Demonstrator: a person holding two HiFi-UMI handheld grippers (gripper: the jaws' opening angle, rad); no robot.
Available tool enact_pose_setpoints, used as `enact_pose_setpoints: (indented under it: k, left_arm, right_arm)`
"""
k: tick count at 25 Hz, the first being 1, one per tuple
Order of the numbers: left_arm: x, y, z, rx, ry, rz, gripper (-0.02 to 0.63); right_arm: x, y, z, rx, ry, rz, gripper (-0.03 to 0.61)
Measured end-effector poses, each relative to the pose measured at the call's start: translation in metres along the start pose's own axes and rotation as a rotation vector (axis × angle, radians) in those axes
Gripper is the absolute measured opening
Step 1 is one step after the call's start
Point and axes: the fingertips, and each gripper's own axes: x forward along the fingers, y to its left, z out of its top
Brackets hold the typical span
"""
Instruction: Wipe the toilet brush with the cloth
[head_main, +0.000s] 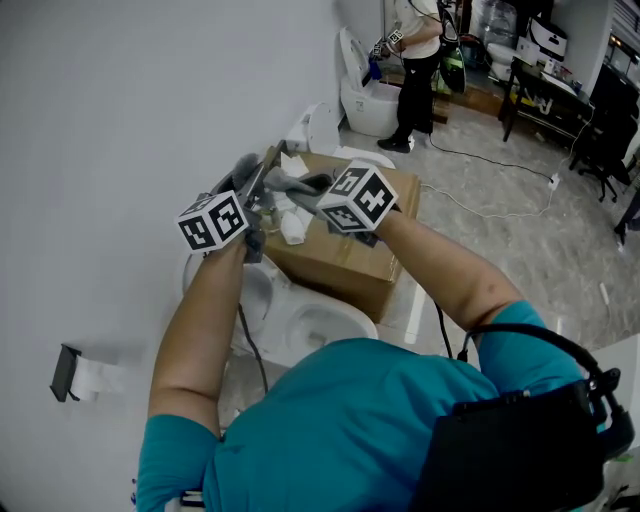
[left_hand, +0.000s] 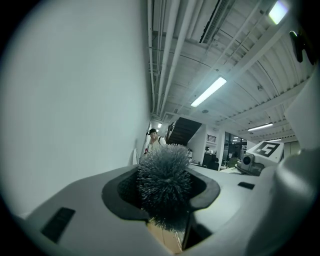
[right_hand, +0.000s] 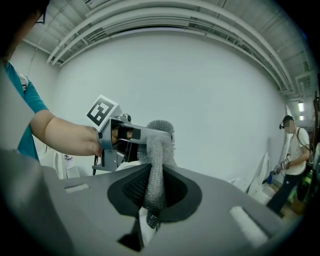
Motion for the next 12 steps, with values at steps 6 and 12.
enact_pose_setpoints:
  k: [6, 12]
  left_arm:
    - [-0.004, 0.008, 0.005, -0.013, -0.014, 0.013, 0.186]
    - [-0.008, 0.011, 0.01, -0.019, -0.023, 0.003, 0.186]
  right_arm:
    - [-0.003, -0.003, -0.013, 0.023, 0.022, 0.002, 0.018]
    - [-0.008, -0.011, -0.025, 0.043, 0.047, -0.013, 0.018]
